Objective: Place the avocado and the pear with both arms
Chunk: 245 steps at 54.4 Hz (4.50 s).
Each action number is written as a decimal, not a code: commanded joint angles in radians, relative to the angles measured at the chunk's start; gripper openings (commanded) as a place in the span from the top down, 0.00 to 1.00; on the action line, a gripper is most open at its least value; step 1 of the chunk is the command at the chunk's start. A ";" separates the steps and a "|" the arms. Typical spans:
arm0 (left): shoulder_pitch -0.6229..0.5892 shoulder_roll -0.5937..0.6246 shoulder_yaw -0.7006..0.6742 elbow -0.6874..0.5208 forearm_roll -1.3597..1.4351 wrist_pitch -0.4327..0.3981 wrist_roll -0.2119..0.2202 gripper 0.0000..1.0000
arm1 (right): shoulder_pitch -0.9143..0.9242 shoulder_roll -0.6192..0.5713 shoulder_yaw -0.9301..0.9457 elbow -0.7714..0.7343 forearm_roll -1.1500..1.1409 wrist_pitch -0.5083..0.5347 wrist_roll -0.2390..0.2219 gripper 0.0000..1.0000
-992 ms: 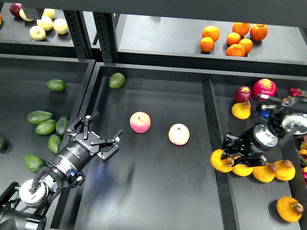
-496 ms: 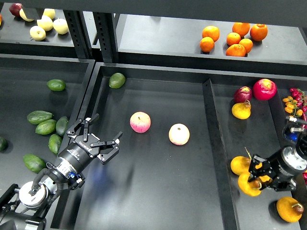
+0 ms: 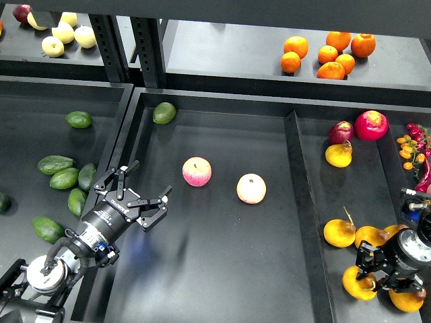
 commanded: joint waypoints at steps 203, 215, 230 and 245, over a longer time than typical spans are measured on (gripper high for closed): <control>-0.066 0.000 0.009 0.015 0.000 0.000 0.000 0.01 | -0.842 0.601 1.773 0.032 0.557 0.000 0.000 0.00; -0.057 0.000 0.008 0.006 0.000 0.000 0.000 0.01 | -0.963 0.601 1.770 0.104 0.557 0.000 0.000 0.00; -0.048 0.000 0.008 -0.003 0.000 0.000 0.000 0.01 | -0.982 0.601 1.766 0.133 0.558 0.000 0.000 0.00; -0.046 0.000 0.011 -0.012 0.000 0.000 -0.010 0.01 | -0.983 0.601 1.730 0.156 0.555 0.000 0.000 0.00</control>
